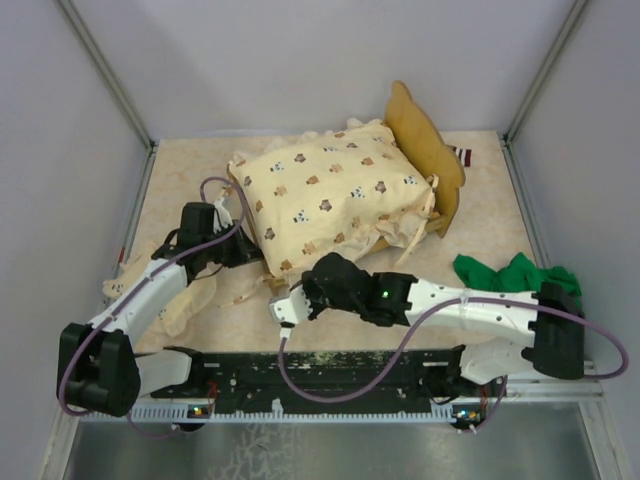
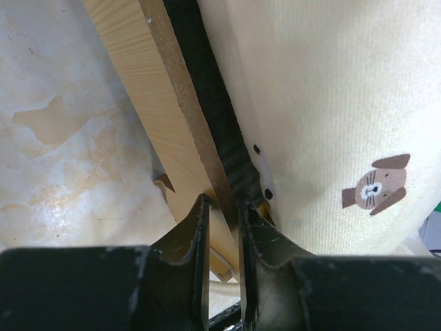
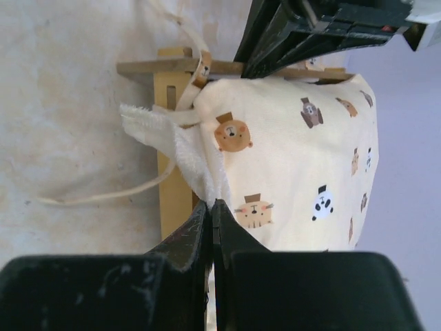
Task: Set up the pet bed
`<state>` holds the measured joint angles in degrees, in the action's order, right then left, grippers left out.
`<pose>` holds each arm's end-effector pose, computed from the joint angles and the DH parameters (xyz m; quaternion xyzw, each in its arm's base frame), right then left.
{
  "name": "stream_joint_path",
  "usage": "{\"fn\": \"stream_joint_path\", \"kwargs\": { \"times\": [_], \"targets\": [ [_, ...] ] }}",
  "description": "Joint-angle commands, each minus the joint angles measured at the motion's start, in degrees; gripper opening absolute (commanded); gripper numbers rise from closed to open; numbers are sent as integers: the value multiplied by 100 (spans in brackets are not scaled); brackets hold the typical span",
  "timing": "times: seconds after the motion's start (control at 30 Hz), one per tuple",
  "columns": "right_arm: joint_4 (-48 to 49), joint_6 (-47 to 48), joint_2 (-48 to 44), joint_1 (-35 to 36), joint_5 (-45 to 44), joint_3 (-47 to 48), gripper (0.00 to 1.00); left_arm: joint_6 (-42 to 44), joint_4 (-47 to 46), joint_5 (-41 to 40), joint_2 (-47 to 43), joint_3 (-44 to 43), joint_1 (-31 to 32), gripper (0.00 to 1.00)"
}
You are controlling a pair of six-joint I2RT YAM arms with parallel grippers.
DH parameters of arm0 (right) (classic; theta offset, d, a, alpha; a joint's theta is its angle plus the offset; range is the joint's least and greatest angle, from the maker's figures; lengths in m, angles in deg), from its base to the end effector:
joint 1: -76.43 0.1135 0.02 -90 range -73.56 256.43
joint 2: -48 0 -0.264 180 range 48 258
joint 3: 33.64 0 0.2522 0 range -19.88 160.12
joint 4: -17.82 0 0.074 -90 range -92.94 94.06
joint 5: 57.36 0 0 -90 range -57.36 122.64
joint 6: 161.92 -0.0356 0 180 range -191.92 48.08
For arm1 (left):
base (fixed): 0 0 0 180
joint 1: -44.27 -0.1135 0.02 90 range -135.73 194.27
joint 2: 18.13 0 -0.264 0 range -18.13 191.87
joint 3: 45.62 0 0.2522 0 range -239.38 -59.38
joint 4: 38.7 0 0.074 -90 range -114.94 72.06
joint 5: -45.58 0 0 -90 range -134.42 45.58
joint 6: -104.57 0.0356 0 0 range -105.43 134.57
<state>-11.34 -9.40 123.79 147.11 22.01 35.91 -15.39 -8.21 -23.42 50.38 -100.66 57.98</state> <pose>0.1037 0.2760 0.2789 -0.7952 0.3904 -0.0496 0.4614 0.2357 -0.0706 0.2260 -0.0574 0.9059 -0.2987 0.2945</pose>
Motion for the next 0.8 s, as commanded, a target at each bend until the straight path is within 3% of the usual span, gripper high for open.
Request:
{"fn": "stream_joint_path", "kwargs": {
  "times": [0.0,0.2,0.33,0.43,0.47,0.53,0.63,0.77],
  "targets": [
    [371,-709,-477,-104,1062,-207,0,239,231,52,242,42,-17,20],
    [1256,-2034,-551,-265,2159,-637,0,212,174,149,345,15,-44,20],
    [2506,-2960,42,-264,1987,-1279,0,239,186,133,385,-72,-53,20],
    [2421,-3326,596,-260,1571,-1115,0,314,232,130,467,-145,-57,18],
    [2394,-3423,638,-258,1452,-1024,3,344,259,130,501,-192,-61,17],
    [2462,-3778,449,-232,1158,-964,28,482,332,96,573,-266,-62,12],
    [2315,-4587,-277,-236,789,-776,57,813,462,-61,636,-407,-70,0],
    [1989,-5760,-1181,-227,555,-596,60,1514,640,-379,573,-612,-143,0]
  ]
}}
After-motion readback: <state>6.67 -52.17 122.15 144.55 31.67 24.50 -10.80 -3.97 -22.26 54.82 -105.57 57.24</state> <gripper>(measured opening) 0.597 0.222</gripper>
